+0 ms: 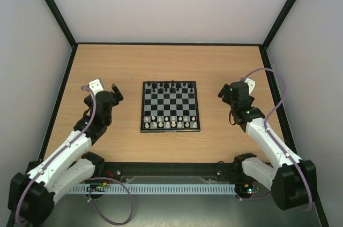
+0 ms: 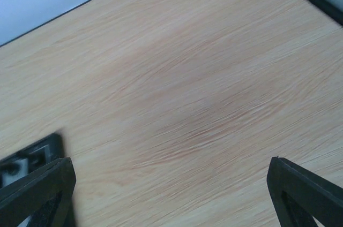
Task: Set up the chess pieces on the board
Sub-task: Reset both arms
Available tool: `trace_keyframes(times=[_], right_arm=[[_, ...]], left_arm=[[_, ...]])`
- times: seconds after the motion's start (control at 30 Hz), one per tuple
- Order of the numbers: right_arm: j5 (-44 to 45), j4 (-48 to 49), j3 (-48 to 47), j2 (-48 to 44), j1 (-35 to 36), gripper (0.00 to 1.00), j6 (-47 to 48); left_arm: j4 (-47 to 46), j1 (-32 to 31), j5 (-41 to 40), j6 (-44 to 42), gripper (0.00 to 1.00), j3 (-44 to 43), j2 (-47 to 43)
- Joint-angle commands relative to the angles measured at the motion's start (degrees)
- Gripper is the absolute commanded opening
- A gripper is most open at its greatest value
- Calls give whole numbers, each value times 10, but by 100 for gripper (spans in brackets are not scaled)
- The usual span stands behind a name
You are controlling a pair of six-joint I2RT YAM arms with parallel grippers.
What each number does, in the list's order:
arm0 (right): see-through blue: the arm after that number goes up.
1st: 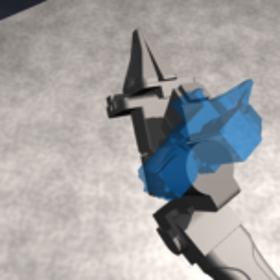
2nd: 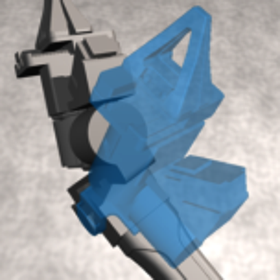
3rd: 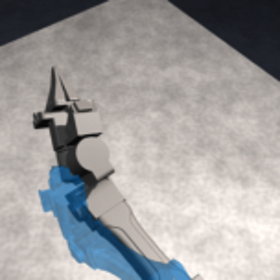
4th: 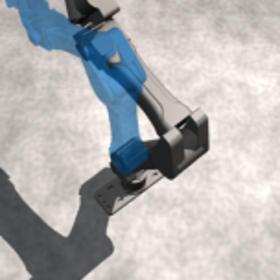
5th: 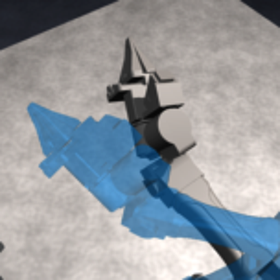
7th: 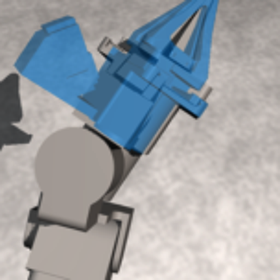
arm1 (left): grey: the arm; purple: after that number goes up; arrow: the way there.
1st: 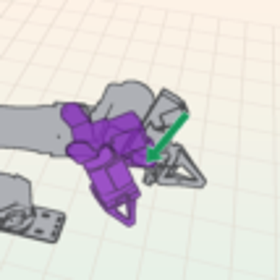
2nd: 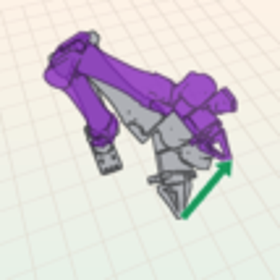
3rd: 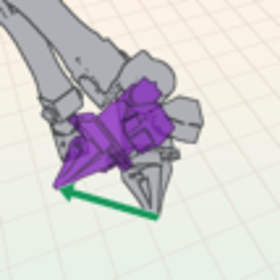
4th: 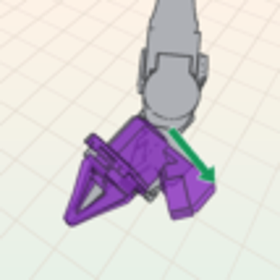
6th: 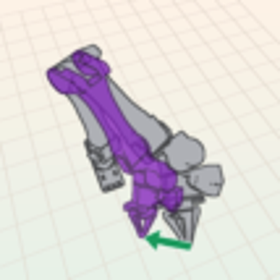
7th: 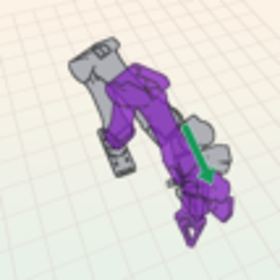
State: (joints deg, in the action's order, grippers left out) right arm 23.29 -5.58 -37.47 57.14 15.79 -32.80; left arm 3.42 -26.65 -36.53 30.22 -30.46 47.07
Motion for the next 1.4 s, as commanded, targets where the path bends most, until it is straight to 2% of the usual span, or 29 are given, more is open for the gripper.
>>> trace_keyframes(times=[0.0, 0.13, 0.3, 0.5, 0.67, 0.73, 0.87, 1.03, 1.2, 1.37], right_arm=[[83, 144, 52, 19, -23, 99, 60], [148, 257, 123, 16, -32, 99, 88], [182, 392, 192, 32, -35, 99, 120], [218, 510, 208, 122, -39, 99, 145], [205, 594, 211, 204, -61, 99, 136], [204, 591, 197, 227, -67, 98, 140], [185, 676, 220, 246, -76, 99, 162], [153, 655, 188, 281, -80, 99, 180], [58, 748, 242, 268, -80, 99, 229], [41, 793, 271, 263, -80, 99, 235]], left_arm=[[-142, 71, 47, -79, 99, 53, 23], [-309, 86, 54, -139, 99, 146, 39], [-364, 100, 23, -164, 100, 143, 91], [-398, 130, 6, -175, 100, 108, 169], [-497, 179, 43, -188, 100, 126, 238], [-520, 201, 75, -181, 100, 123, 280], [-541, 216, 113, -190, 99, 108, 317], [-529, 236, 130, -200, 100, 75, 361], [-535, 240, 141, -196, 100, 84, 351], [-537, 241, 164, -199, 99, 91, 345]])
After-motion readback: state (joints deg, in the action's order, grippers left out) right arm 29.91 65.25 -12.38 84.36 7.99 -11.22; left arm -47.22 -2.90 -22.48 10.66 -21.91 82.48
